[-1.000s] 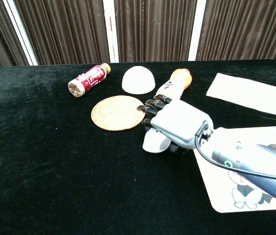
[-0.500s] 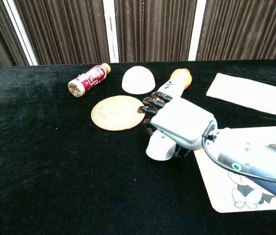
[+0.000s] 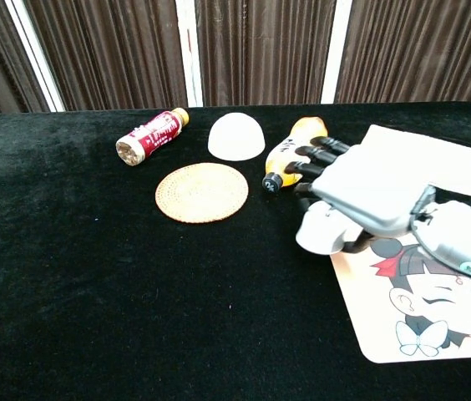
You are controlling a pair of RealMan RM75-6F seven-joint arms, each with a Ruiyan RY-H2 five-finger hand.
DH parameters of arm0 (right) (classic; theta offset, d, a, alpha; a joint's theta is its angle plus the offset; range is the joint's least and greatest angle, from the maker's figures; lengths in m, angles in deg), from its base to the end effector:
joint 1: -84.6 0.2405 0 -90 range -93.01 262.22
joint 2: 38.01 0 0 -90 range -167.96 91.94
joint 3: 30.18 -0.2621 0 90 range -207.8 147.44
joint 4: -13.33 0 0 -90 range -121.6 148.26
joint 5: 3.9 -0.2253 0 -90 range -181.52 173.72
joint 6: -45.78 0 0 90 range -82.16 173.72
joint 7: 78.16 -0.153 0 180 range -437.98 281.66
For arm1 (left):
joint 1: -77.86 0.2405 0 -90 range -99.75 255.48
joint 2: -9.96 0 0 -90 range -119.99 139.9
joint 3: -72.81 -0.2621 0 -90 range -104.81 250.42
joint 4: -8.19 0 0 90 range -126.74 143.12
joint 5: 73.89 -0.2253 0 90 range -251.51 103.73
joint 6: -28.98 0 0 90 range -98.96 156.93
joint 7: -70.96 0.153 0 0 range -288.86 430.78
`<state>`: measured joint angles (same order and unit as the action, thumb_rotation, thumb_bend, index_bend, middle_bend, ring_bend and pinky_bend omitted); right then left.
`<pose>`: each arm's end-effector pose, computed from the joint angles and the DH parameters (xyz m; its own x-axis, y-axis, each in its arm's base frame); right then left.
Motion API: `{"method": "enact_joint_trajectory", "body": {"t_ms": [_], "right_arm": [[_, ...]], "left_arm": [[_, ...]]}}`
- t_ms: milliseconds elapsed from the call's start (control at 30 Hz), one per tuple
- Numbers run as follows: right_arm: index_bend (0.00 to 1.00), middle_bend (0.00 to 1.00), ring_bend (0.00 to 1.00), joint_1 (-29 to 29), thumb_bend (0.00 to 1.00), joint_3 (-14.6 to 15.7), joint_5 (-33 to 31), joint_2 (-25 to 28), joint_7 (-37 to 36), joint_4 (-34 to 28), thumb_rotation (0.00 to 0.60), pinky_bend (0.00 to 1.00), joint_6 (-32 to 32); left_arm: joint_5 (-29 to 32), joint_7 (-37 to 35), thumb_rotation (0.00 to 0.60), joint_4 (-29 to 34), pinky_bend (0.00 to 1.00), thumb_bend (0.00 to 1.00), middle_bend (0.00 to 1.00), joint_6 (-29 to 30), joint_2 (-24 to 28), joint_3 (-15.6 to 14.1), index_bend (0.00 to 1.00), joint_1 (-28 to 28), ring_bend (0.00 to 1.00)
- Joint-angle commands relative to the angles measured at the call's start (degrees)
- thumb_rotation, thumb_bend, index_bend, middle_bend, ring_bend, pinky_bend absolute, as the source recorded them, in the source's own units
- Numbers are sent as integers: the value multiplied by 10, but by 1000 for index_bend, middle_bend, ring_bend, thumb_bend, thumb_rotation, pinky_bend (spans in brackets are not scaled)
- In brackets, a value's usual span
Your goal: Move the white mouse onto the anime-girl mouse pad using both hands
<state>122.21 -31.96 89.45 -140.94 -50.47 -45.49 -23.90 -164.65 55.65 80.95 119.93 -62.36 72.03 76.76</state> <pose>-0.1740 -0.3243 -0.0807 0.7290 0.2266 0.6460 -0.4368 -0.5726 0.6938 -0.3733 0.1572 0.1343 0.3354 -0.0053 0.9421 0.9414 -0.0357 -0.3353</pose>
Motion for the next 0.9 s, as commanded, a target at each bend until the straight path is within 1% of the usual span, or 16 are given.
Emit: {"method": "enact_joint_trajectory", "body": {"t_ms": [33,233,467,500,567,700,900], "right_arm": [[547,129,0,-10,8,9,6,19,-4,-5,600,0,-10],[548,129,0,-23,8,41,39,61,-37,-3,600,0,-28],[548,129,0,-33,8,70,66,81,-70,20,600,0,-39],[548,129,0,-37,7,80,73,86,-80,28,600,0,-41],[548,129,0,-39,7,88,84,88,-91,42,600,0,-45],[549,129,0,-40,8,96,96,89,-102,65,600,0,-47],[549,129,0,-43,7,102,107,97,-119,78,600,0,-55]], "left_arm": [[0,2,600,1,0,124,0,0,0,0,0,0,0],[1,8,600,2,0,124,0,0,-2,2,0,0,0],[-2,11,600,6,0,125,0,0,-1,0,0,0,0],[-3,14,600,7,0,125,0,0,-1,-1,0,0,0],[-2,16,600,9,0,124,0,-1,-2,-1,0,0,0],[-3,19,600,11,0,123,0,-1,-1,-1,0,0,0],[-6,15,600,15,0,125,0,-5,2,-4,0,-1,0]]}}
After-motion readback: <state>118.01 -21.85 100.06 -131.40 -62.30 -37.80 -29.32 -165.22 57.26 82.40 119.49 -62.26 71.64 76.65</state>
